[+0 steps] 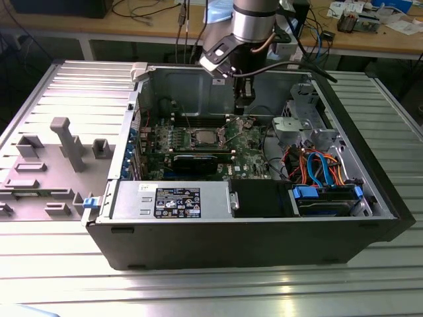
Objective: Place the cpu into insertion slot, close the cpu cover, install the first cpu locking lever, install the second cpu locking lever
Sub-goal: 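Close the cpu cover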
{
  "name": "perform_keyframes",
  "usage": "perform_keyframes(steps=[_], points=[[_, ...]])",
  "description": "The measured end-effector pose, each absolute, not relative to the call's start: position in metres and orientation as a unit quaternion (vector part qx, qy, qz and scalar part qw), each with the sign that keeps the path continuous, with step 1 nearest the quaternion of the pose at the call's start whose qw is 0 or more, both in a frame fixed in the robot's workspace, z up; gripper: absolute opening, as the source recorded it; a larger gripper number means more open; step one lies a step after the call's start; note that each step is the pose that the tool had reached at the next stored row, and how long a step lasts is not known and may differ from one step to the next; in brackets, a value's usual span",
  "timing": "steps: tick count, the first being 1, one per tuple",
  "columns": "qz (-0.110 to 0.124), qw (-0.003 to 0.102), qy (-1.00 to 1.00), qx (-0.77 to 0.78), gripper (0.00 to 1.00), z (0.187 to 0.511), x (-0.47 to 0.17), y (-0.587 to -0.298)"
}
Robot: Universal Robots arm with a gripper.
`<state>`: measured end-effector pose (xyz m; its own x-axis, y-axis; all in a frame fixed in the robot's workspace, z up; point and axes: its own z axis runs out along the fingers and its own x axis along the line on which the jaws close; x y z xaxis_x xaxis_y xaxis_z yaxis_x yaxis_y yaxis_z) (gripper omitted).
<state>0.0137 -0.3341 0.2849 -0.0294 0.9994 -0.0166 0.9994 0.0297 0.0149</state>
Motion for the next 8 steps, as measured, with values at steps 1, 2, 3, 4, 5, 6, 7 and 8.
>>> perform_keyframes(steps=[1, 2, 3, 4, 5, 6, 7, 8], points=[[0.000, 0.011, 0.717, 0.697, 0.11, 0.2848, 0.0148, -0.3341], [-0.001, 0.011, 0.717, 0.696, 0.11, 0.2848, 0.0158, -0.3341], [0.000, 0.011, 0.717, 0.696, 0.11, 0.2847, 0.0177, -0.3341], [0.000, 0.011, 0.717, 0.696, 0.11, 0.2847, 0.0189, -0.3340], [-0.001, 0.011, 0.717, 0.697, 0.11, 0.2847, 0.0198, -0.3341], [0.000, 0.011, 0.717, 0.697, 0.11, 0.2846, 0.0211, -0.3340], [0.000, 0.011, 0.717, 0.697, 0.11, 0.2846, 0.0220, -0.3340], [-0.001, 0.011, 0.717, 0.697, 0.11, 0.2847, 0.0240, -0.3341]])
